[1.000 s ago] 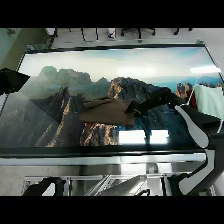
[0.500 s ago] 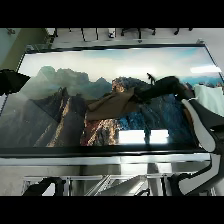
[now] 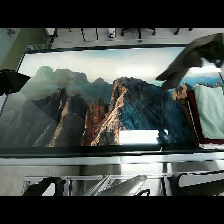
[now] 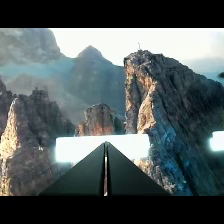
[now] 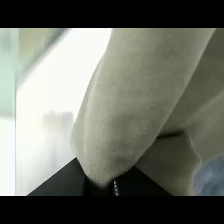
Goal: Fold the shirts.
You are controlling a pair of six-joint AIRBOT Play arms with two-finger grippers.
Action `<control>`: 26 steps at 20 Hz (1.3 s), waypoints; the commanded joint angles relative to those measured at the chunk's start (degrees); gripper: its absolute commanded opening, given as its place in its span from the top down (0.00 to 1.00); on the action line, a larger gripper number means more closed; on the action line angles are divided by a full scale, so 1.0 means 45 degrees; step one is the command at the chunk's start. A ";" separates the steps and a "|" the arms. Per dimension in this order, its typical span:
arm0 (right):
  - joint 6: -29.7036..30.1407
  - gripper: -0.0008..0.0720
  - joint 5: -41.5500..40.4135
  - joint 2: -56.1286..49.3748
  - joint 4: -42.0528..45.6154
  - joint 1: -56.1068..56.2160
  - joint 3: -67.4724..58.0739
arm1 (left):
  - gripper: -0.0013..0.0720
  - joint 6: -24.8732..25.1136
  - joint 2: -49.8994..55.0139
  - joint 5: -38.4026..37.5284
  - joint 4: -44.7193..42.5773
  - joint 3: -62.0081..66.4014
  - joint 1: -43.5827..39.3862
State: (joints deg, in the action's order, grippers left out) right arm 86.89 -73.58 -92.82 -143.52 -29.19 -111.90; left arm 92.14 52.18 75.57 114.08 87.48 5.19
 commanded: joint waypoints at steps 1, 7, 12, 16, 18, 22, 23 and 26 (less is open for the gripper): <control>-0.0024 0.95 0.0486 -0.0189 -0.0471 -0.2662 -0.0879 | 0.97 0.0000 0.0126 -0.0005 -0.0015 -0.0005 -0.0151; 0.2064 0.95 -0.0253 -0.0753 -0.0772 -0.4075 -0.0884 | 0.97 -0.0010 0.0967 -0.0063 -0.0015 -0.0005 -0.1549; 0.2365 0.95 -0.2025 -0.0199 -0.0874 -0.4750 -0.0889 | 0.97 -0.0277 0.1656 -0.0384 0.0000 -0.0005 -0.3099; -0.1413 0.95 -0.4265 0.0801 0.0699 -0.5775 -0.0840 | 0.97 -0.0267 0.2137 -0.0369 -0.0005 -0.0005 -0.4323; -0.2875 0.95 -0.5382 0.1574 0.2331 -0.6101 -0.0559 | 0.97 -0.0253 0.2375 -0.0316 -0.0010 -0.0005 -0.4920; -0.3502 0.95 -0.7179 0.3167 0.6577 -0.6164 0.0869 | 0.97 -0.0029 0.2788 -0.0058 -0.0015 -0.0005 -0.6062; -0.3502 0.95 -0.7145 0.3555 0.6960 -0.6164 0.1598 | 0.97 0.0131 0.2895 -0.0058 -0.0010 -0.0005 -0.6358; -0.3502 0.95 -0.6688 0.4639 0.8179 -0.6164 0.4629 | 0.97 0.0238 0.3138 0.0102 -0.0015 -0.0005 -0.7179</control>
State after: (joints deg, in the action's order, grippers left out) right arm 72.62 -102.78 -76.29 -115.61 -56.75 -100.95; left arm 92.25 65.21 75.20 114.04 87.46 -23.66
